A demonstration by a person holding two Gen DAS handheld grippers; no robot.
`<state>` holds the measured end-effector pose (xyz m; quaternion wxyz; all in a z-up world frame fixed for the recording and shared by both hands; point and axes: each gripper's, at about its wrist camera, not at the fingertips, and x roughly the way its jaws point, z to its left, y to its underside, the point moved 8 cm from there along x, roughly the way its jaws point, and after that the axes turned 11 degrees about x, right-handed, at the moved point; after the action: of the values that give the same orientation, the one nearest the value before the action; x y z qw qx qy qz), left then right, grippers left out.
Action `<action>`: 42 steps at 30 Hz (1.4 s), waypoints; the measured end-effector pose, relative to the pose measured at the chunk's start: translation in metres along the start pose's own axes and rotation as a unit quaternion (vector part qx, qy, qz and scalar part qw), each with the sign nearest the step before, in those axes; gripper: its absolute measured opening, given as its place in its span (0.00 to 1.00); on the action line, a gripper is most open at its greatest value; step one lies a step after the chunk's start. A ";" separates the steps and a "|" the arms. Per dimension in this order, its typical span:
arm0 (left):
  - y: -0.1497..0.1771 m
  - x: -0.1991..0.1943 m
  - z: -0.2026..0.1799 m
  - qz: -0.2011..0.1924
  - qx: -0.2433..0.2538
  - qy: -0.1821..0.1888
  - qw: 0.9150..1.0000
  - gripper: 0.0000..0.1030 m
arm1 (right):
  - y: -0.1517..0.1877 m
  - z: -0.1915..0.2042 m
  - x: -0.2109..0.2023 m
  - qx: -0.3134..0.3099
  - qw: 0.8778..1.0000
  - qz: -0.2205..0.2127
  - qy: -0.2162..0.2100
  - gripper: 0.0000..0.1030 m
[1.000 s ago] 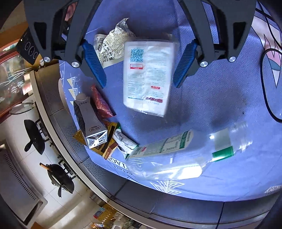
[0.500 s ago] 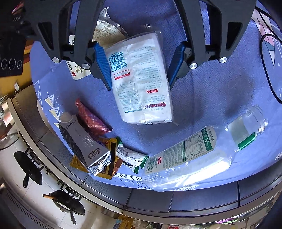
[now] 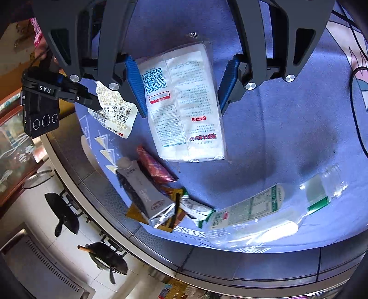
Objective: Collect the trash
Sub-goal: 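Drop the tissue pack and snack bag from both tools into the wastebasket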
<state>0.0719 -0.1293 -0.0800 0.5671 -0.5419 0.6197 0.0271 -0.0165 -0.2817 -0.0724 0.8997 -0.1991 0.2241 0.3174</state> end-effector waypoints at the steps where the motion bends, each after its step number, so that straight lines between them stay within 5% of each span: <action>1: -0.001 0.002 -0.008 0.001 0.005 0.009 1.000 0.56 | -0.003 -0.001 -0.010 -0.006 1.000 -0.013 0.004 0.02; 9: -0.015 0.044 -0.081 0.044 0.057 0.063 0.995 0.56 | -0.027 -0.027 -0.071 -0.002 0.994 -0.100 0.033 0.02; 24: -0.067 0.130 -0.190 0.082 0.173 0.079 0.978 0.56 | -0.071 -0.093 -0.156 0.044 0.979 -0.192 0.046 0.02; 35: -0.136 0.205 -0.245 0.097 0.193 0.100 0.971 0.56 | -0.138 -0.126 -0.191 0.072 0.964 -0.250 0.060 0.02; 42: -0.168 0.272 -0.274 0.105 0.192 0.099 0.971 0.60 | -0.184 -0.153 -0.198 0.063 0.954 -0.270 0.118 0.02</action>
<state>0.0682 -0.5503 -0.0843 0.5905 -0.3545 0.7198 -0.0870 -0.0756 -0.5864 -0.0536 0.9298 -0.2308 0.2860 0.0225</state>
